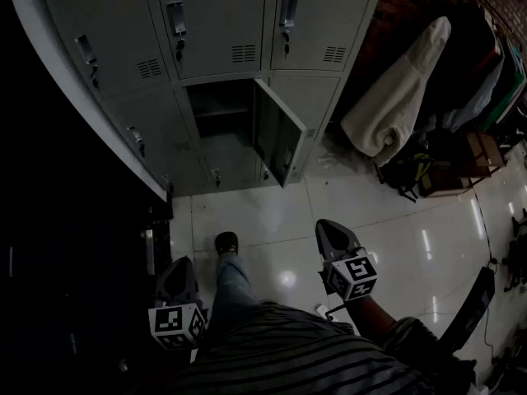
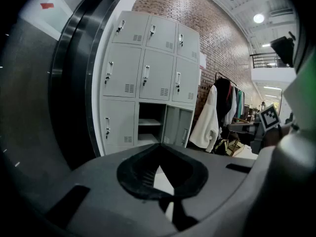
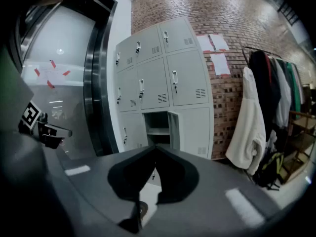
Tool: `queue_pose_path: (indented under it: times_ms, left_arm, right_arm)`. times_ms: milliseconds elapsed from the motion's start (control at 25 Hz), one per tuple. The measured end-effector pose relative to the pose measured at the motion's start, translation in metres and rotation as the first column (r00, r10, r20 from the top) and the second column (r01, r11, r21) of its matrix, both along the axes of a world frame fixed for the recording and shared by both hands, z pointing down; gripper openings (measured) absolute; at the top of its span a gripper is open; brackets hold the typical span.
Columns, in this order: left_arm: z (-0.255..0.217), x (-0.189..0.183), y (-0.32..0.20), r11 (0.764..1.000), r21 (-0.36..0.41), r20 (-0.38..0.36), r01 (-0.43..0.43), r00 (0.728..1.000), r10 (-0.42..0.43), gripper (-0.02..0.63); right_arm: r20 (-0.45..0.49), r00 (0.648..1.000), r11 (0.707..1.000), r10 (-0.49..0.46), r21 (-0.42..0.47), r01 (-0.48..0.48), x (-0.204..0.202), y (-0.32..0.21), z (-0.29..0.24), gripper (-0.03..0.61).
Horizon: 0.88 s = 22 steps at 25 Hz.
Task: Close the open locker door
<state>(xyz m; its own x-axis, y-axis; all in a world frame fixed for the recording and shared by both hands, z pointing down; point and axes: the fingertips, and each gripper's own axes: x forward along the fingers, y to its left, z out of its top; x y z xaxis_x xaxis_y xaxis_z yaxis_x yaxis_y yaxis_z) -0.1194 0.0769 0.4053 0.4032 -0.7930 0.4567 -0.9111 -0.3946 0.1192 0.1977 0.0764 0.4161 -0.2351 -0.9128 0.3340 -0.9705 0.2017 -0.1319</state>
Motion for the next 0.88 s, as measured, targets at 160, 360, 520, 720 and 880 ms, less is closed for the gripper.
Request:
queue_pose_path:
  times_ms: [160,360,520,720,880]
  left_arm:
    - [0.023,-0.008,-0.062,1.000,0.022,0.006,-0.010,1.000,0.010,0.004]
    - [0.051,0.001,-0.151,0.993,0.086,0.042,-0.082,0.996,0.079,0.005]
    - [0.077,0.021,-0.199,0.987,0.080,0.046,-0.141,0.989,0.138,0.005]
    - [0.097,0.030,-0.216,0.982,0.043,0.028,-0.184,0.983,0.183,0.003]
    - [0.113,0.028,-0.221,0.984,0.004,0.023,-0.177,0.984,0.177,0.003]
  right_arm:
    - [-0.053,0.996,0.997,-0.070,0.020,0.072,0.017,-0.076,0.031,0.138]
    - [-0.039,0.996,0.997,-0.076,-0.003,0.076,0.044,-0.166,0.094,0.216]
    - [-0.067,0.992,0.992,-0.111,-0.071,0.106,0.052,-0.218,0.158,0.256]
    - [-0.088,0.988,0.988,-0.129,-0.094,0.121,0.055,-0.258,0.189,0.287]
    - [-0.129,0.969,0.973,-0.213,-0.114,0.198,0.040,-0.270,0.195,0.291]
